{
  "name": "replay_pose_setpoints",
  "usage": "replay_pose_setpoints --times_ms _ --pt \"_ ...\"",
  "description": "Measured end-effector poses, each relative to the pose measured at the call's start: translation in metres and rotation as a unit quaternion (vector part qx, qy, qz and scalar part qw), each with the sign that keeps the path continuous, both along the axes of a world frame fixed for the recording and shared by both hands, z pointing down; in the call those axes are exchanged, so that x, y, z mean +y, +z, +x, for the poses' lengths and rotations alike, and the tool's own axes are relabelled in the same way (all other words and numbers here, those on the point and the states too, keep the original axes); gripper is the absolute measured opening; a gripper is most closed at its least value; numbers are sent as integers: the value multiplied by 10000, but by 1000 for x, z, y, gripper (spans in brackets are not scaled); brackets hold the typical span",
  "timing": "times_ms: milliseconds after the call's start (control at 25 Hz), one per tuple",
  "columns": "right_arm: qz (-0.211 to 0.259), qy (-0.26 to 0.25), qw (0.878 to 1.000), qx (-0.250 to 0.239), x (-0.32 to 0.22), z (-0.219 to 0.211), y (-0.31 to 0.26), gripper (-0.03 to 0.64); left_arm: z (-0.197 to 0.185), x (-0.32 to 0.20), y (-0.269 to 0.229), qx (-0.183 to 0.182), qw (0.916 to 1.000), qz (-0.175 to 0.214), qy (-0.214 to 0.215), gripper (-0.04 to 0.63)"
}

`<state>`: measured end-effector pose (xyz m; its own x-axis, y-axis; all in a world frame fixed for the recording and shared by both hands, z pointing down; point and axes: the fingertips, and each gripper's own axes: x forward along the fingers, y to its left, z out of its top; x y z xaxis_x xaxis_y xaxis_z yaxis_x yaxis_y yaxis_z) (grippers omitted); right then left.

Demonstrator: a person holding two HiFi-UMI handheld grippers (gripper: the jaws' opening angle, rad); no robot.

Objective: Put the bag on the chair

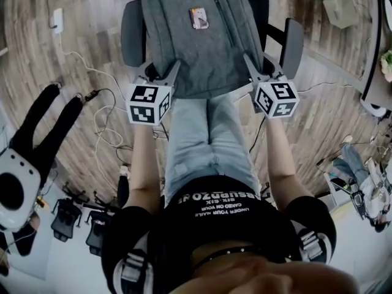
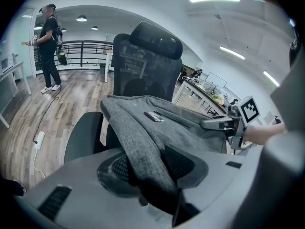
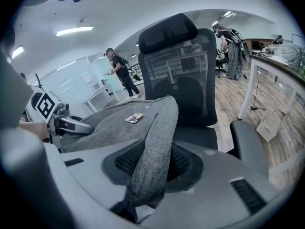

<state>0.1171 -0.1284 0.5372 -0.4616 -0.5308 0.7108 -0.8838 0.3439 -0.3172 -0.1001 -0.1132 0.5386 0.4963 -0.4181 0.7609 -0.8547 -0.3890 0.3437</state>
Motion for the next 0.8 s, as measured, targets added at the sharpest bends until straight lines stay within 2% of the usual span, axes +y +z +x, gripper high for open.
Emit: replay_pose_setpoints --times_ms 440,800 --pt "-116 -21 9998 143 1 0 28 126 0 7 29 -93 9999 -7 -126 169" --pt "-375 47 9989 295 10 9 50 126 9 13 55 -84 9995 -291 -40 167"
